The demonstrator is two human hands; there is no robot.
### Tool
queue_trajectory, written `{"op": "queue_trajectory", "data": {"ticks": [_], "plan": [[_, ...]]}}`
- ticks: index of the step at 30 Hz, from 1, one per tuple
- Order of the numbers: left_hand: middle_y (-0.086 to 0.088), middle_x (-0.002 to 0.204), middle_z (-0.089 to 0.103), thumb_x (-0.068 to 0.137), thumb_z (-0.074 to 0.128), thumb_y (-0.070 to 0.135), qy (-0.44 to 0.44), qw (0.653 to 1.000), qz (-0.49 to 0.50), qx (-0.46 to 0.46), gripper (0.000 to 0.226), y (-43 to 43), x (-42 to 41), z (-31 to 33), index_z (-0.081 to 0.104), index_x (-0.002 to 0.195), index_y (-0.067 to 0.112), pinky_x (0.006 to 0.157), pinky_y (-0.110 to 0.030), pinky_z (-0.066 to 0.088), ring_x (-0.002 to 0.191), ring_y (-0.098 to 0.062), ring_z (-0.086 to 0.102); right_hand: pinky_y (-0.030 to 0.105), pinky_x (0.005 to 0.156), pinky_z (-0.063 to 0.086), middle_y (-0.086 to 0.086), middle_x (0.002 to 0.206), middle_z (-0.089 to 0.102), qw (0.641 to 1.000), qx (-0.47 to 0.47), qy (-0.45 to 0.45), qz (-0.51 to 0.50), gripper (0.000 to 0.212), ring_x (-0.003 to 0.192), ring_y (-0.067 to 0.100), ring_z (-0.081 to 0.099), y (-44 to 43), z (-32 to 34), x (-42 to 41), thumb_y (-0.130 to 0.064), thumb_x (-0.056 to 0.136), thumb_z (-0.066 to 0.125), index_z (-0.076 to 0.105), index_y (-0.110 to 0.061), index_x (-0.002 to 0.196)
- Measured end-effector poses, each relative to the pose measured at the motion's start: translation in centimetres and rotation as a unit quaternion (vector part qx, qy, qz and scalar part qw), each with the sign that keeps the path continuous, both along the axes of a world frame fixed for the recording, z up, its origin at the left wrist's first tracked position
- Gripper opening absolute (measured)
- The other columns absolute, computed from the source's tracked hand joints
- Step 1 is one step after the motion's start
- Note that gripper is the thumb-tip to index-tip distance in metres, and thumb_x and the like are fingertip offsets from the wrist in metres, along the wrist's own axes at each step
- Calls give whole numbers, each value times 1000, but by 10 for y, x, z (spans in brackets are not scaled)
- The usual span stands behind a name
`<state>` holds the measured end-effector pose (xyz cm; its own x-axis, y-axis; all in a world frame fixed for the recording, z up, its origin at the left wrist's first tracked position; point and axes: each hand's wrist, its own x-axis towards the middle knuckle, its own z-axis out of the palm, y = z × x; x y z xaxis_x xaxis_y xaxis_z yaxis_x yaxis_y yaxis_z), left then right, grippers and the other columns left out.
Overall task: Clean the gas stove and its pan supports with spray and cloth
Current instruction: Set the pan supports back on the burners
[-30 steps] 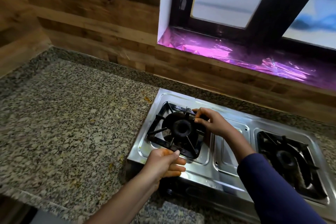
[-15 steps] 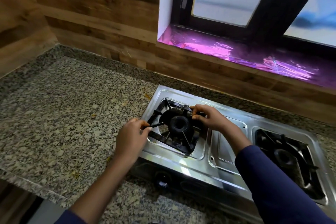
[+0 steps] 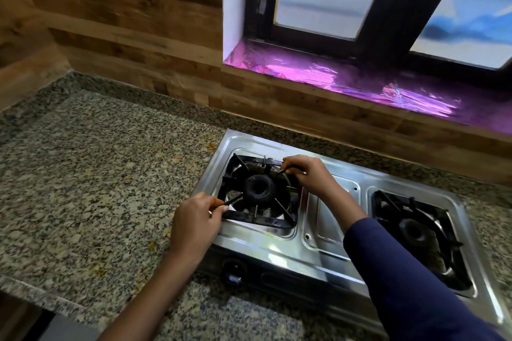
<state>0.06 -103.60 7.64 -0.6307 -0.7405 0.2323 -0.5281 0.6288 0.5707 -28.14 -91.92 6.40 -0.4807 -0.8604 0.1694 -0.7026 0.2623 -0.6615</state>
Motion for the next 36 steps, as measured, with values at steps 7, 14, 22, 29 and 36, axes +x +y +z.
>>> {"op": "queue_trajectory", "data": {"ticks": [7,14,22,29,36], "plan": [[4,78,68,82,77,24,10,1000,-14,21,10,-2,-2,-1,79,89,17,57,-24,51,62,-9,60,15,87,46,1,99,75,998,-33,35,-43,29,98,16,68,2,-7,3,9,78,66,78,-14,91],[6,77,66,82,78,25,9,1000,-18,22,12,-3,-3,-2,79,91,18,55,-16,45,62,-6,58,25,93,50,3,102,75,995,-57,30,-74,31,104,15,68,20,-18,9,8,79,68,78,-17,94],[6,75,65,81,78,24,1,999,-33,6,11,-2,0,-4,79,90,17,54,-16,43,61,-6,57,17,93,46,7,108,73,994,-55,26,-91,37,107,16,66,26,-16,16,14,80,60,78,-15,94],[8,73,64,80,79,24,-2,1000,-31,5,10,-2,1,-5,79,89,19,52,-8,31,59,-4,53,18,92,47,8,105,73,991,-59,1,-120,41,104,15,66,28,-15,21,19,79,55,77,-12,93],[3,74,65,81,78,21,12,999,-37,12,11,-5,-3,-5,79,90,15,56,-20,46,61,-10,57,22,84,53,4,90,75,985,-58,-25,-164,34,88,15,69,12,-8,18,15,78,60,78,-11,89]]}}
